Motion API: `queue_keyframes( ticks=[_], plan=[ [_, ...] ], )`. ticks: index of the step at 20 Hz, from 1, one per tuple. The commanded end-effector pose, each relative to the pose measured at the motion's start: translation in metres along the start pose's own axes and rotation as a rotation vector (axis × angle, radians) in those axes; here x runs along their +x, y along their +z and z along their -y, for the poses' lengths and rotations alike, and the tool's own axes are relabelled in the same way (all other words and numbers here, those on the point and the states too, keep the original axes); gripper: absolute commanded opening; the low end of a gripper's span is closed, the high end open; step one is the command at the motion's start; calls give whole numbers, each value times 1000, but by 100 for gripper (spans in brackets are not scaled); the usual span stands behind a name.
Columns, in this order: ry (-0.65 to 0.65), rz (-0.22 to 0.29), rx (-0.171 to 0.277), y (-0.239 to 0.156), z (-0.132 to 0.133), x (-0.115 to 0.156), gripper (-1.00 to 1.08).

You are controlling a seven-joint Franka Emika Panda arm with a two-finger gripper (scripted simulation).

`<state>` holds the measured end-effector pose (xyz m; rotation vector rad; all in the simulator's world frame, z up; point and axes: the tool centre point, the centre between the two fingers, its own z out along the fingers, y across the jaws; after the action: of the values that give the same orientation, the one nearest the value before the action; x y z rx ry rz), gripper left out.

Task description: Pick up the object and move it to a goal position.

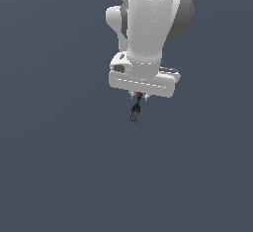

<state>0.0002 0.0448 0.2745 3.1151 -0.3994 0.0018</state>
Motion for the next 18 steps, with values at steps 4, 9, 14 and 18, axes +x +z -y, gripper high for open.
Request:
queue_keyframes(
  ticks=[4,9,14,18],
  plan=[
    [-1,1,0,-51,9,13,-100],
    [-1,1,0,-90,17,23,-100],
    [-2,1,1,-119,23,32,-100],
    [-2,1,1,-135,26,37,-100]
  ],
)
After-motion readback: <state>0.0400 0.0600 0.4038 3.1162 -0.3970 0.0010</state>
